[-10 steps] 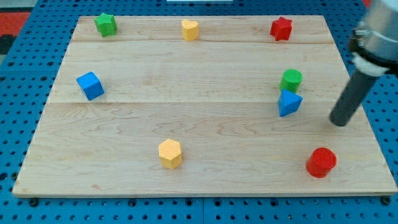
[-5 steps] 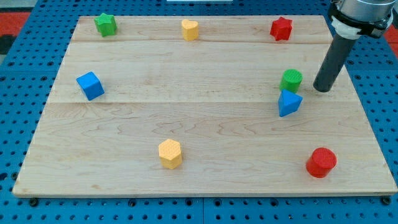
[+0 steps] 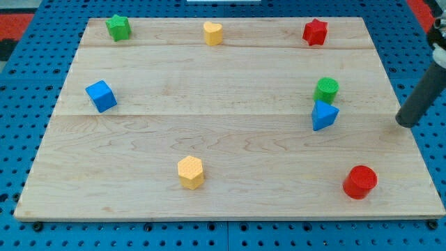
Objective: Move the blue triangle towards the bottom left
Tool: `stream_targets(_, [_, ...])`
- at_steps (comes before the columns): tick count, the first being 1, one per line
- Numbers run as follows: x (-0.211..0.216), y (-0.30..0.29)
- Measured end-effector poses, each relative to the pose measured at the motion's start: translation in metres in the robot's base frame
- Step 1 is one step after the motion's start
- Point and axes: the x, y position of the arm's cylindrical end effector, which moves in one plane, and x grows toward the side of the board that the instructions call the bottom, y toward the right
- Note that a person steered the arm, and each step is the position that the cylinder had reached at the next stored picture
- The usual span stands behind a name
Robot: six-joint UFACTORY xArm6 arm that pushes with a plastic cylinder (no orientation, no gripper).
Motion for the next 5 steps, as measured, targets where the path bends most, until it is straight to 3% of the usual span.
stream_targets(5, [0.000,-0.031])
